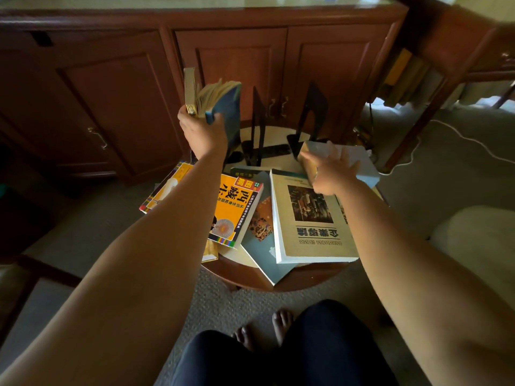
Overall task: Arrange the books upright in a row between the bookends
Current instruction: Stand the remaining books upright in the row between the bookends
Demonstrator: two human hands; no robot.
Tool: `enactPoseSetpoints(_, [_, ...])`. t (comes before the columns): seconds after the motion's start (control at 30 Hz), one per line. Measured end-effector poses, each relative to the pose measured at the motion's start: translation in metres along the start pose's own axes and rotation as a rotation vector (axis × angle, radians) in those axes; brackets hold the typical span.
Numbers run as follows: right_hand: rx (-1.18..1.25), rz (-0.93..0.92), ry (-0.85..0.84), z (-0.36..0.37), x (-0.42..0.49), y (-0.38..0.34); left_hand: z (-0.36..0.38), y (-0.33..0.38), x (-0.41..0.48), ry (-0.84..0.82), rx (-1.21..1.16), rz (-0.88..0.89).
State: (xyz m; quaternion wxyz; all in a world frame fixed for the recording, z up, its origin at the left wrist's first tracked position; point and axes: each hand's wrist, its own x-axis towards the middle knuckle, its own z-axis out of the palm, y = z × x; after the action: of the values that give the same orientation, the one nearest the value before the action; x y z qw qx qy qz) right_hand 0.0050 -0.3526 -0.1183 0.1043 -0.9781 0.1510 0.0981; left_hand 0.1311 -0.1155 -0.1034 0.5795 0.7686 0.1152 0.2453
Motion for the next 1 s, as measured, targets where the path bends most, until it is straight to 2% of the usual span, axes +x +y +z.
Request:
enactPoseSetpoints(0.13, [-0.206,-0.083,-0.08,0.001,0.008,-0.003,0.002,-0.001,0.001,-0.004,0.001,-0.016])
enactPoseSetpoints(0.27, [-0.3,-0.152,-0.116,-0.003,0.013,-0.002,0.002,0.0,0.001,0.001,-0.014,-0.03])
enactPoseSetpoints(0.4, [-0.361,-0.162,-0.063,0.001,0.012,0.001,-0.001,-0.001,0.003,-0.027,0.0,-0.028])
enactPoseSetpoints(0.47, [-0.373,-0.18,0.003,0.001,0.012,0.005,-0.004,-0.001,0.007,-0.036,0.022,-0.031])
enactPoseSetpoints(0.6, [-0.34,-0.188,0.238,0.002,0.008,0.01,-0.01,0.0,0.012,-0.063,0.065,-0.052])
enactPoseSetpoints(0.73, [-0.241,-0.172,0.369,0.006,0.003,0.015,-0.012,0.003,0.013,-0.09,0.087,-0.066])
enactPoseSetpoints(1.0, [0.079,-0.138,0.753,-0.036,-0.029,0.015,-0.015,0.007,0.013,-0.092,0.113,-0.081])
